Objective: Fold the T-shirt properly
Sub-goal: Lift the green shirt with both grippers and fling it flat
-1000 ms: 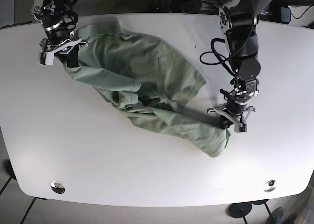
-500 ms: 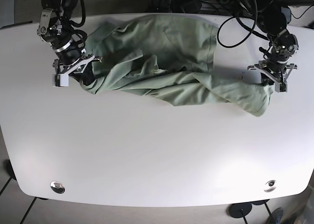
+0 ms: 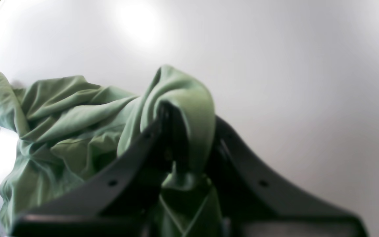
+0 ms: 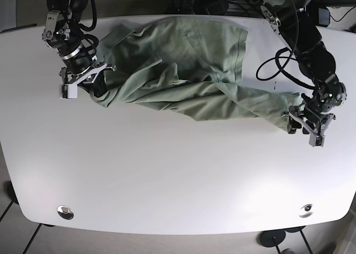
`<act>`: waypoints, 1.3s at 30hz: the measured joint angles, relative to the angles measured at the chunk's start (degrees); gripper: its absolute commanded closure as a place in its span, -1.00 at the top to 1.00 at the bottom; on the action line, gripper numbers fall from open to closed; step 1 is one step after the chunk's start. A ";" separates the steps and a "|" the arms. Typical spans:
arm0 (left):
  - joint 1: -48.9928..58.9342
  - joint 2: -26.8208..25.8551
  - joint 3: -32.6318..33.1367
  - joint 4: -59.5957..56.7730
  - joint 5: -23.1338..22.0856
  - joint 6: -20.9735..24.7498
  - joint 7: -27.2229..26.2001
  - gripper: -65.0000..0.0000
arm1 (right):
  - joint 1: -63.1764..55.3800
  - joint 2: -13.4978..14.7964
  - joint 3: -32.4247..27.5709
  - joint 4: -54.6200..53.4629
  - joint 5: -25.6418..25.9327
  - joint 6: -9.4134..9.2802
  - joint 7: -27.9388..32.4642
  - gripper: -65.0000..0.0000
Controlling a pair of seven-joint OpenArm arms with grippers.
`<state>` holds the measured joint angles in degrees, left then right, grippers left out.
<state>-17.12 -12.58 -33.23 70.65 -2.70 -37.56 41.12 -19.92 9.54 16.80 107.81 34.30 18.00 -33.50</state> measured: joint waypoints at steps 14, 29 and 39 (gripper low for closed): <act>-7.28 -5.05 9.46 -24.70 -3.52 4.92 -9.66 -0.58 | 0.00 -0.07 0.17 0.00 0.04 0.02 0.00 -0.94; -0.20 -4.17 5.38 14.69 -0.59 4.07 6.34 -1.00 | 1.66 0.63 0.35 0.76 -0.11 -0.04 -0.74 -0.94; -17.22 -3.17 6.12 20.28 -0.33 4.11 14.29 -1.00 | 31.17 6.01 0.39 -2.40 -0.39 0.00 -17.38 -0.94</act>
<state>-34.35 -15.75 -27.11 90.94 -3.03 -33.45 55.42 11.25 15.55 17.19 105.41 33.91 18.00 -50.87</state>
